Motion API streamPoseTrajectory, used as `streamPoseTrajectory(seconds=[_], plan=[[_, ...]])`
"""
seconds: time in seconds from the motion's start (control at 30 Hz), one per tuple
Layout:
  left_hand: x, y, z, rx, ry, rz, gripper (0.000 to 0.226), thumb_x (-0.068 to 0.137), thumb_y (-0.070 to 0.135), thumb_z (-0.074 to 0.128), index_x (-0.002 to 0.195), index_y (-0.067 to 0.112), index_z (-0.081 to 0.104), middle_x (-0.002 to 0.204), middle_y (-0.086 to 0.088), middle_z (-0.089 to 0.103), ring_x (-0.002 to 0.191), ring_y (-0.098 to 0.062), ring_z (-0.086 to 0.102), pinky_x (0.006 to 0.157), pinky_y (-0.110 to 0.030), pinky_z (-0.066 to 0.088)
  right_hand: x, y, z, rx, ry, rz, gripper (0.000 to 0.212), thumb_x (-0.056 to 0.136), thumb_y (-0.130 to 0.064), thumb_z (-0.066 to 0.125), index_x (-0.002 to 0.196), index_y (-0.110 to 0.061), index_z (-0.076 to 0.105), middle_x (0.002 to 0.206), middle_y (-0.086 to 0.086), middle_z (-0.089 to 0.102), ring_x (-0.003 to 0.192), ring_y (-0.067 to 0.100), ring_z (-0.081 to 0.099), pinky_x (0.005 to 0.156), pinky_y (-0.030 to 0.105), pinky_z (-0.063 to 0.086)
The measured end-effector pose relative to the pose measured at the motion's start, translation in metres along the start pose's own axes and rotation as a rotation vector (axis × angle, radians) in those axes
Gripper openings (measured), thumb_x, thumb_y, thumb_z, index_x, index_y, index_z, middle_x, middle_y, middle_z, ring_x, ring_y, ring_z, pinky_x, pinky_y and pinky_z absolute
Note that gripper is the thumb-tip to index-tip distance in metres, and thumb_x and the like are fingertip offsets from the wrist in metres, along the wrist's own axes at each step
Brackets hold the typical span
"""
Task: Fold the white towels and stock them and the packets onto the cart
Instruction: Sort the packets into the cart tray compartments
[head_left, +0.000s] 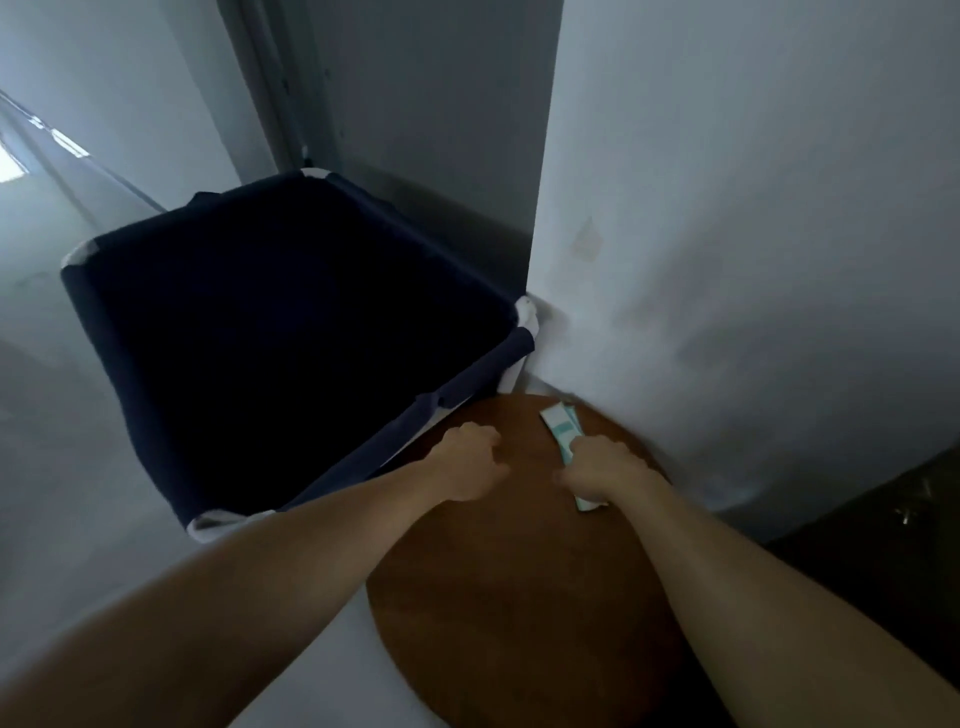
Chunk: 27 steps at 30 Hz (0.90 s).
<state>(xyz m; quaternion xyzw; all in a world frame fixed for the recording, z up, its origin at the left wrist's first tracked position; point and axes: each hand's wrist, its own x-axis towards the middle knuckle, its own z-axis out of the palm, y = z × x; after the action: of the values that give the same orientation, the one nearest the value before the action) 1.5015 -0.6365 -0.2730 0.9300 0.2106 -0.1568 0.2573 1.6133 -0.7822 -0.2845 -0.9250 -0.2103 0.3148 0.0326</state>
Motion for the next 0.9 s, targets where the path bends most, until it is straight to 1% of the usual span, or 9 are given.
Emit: streamPoseTrajectory(seconds=[0.1,0.2,0.33,0.43,0.53,0.63,0.73,0.8,0.9], plan=[[0.045,-0.001,0.005,0.002,-0.045,-0.055,0.051,0.098,0.035,0.054,0.142,0.011,0.046,0.145,-0.011,0.046,0.127,-0.029,0.05,0.105,-0.041,0.044,0.044,0.014,0.006,0.044,-0.027,0.036,0.061,0.086,-0.042,0.057,0.14,-0.014,0.049,0.134,0.011,0.056,0.118,0.033,0.055,0.102,0.047,0.048],[0.088,-0.001,0.019,-0.024,-0.087,-0.088,0.048,0.097,0.034,0.056,0.138,0.01,0.049,0.139,-0.01,0.05,0.118,-0.028,0.055,0.098,-0.042,0.049,0.079,0.032,0.015,0.07,-0.054,0.063,0.056,0.087,-0.04,0.056,0.137,-0.014,0.051,0.131,0.011,0.057,0.114,0.033,0.057,0.096,0.044,0.051],[0.136,-0.001,0.045,-0.028,-0.164,-0.081,0.048,0.096,0.036,0.058,0.137,0.012,0.051,0.137,-0.009,0.051,0.121,-0.027,0.053,0.1,-0.041,0.048,0.121,0.056,0.029,0.082,-0.078,0.111,0.054,0.089,-0.043,0.057,0.135,-0.015,0.053,0.128,0.012,0.057,0.113,0.033,0.057,0.093,0.043,0.052],[0.168,-0.005,0.064,-0.024,-0.218,-0.046,0.047,0.097,0.033,0.056,0.138,0.011,0.05,0.137,-0.008,0.053,0.121,-0.024,0.054,0.102,-0.037,0.046,0.149,0.071,0.038,0.139,-0.092,0.158,0.061,0.088,-0.044,0.06,0.141,-0.015,0.049,0.134,0.012,0.055,0.118,0.033,0.056,0.096,0.042,0.051],[0.199,-0.011,0.084,-0.043,-0.266,-0.045,0.046,0.098,0.028,0.056,0.14,0.011,0.049,0.138,-0.007,0.052,0.123,-0.023,0.052,0.102,-0.033,0.044,0.174,0.084,0.051,0.205,-0.063,0.225,0.057,0.09,-0.043,0.06,0.139,-0.014,0.051,0.134,0.013,0.055,0.12,0.034,0.055,0.096,0.039,0.05],[0.227,-0.021,0.107,-0.081,-0.287,-0.052,0.04,0.096,0.026,0.058,0.133,0.009,0.054,0.135,-0.008,0.054,0.119,-0.024,0.053,0.094,-0.028,0.042,0.202,0.095,0.07,0.265,-0.065,0.269,0.057,0.093,-0.043,0.059,0.14,-0.011,0.048,0.137,0.015,0.052,0.124,0.034,0.052,0.097,0.038,0.046],[0.247,-0.03,0.127,-0.131,-0.302,-0.11,0.045,0.096,0.026,0.059,0.136,0.008,0.051,0.137,-0.008,0.05,0.122,-0.025,0.051,0.093,-0.024,0.039,0.228,0.1,0.087,0.287,-0.045,0.274,0.061,0.094,-0.045,0.06,0.139,-0.007,0.045,0.137,0.018,0.049,0.125,0.036,0.049,0.1,0.039,0.043],[0.257,-0.035,0.138,-0.152,-0.305,-0.138,0.046,0.095,0.025,0.061,0.136,0.008,0.052,0.136,-0.009,0.051,0.121,-0.025,0.052,0.095,-0.025,0.042,0.24,0.1,0.095,0.281,-0.02,0.275,0.066,0.093,-0.048,0.062,0.141,-0.009,0.043,0.138,0.018,0.046,0.126,0.035,0.048,0.101,0.039,0.041],[0.266,-0.04,0.151,-0.151,-0.307,-0.156,0.047,0.092,0.026,0.063,0.135,0.008,0.054,0.134,-0.011,0.054,0.119,-0.026,0.054,0.101,-0.032,0.044,0.251,0.101,0.106,0.251,-0.016,0.285,0.073,0.089,-0.05,0.067,0.144,-0.012,0.039,0.143,0.015,0.04,0.129,0.032,0.045,0.102,0.039,0.041]])
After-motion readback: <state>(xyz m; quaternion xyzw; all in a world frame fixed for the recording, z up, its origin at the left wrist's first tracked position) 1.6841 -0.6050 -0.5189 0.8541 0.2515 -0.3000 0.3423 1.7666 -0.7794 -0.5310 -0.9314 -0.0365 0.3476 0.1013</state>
